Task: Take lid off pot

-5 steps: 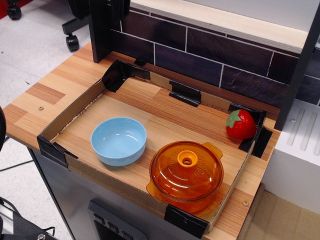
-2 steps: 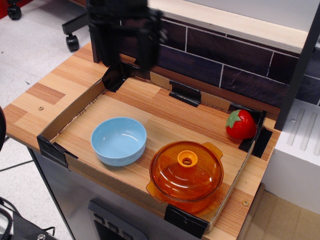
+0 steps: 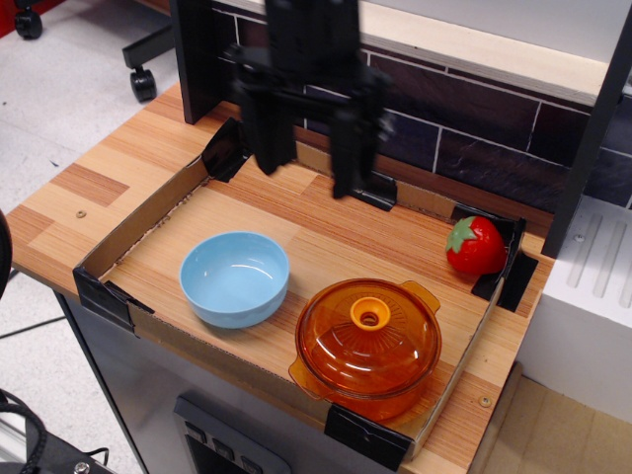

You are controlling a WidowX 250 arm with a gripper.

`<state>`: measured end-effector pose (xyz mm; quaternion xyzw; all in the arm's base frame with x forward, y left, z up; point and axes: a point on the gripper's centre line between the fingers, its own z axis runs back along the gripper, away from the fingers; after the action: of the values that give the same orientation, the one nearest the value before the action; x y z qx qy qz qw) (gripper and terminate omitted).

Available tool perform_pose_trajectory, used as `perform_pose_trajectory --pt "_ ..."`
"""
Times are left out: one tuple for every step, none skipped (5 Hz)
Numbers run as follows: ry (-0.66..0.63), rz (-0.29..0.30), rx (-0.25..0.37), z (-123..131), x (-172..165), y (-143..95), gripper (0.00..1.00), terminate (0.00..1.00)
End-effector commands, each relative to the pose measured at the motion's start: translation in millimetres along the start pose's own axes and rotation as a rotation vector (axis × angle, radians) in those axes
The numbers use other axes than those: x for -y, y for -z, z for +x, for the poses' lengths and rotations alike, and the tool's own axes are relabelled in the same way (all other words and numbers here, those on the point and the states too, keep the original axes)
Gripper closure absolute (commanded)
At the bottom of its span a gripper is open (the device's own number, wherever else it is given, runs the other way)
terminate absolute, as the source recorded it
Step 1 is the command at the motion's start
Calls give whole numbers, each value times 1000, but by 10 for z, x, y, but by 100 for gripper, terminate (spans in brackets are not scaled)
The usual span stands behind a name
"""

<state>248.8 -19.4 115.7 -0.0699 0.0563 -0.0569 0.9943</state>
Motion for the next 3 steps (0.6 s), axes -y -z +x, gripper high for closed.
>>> perform_pose_trajectory --pt "21 17 65 10 215 51 0 0" --pt "31 24 54 -35 299 187 0 0" --pt "34 33 36 -66 346 284 0 0"
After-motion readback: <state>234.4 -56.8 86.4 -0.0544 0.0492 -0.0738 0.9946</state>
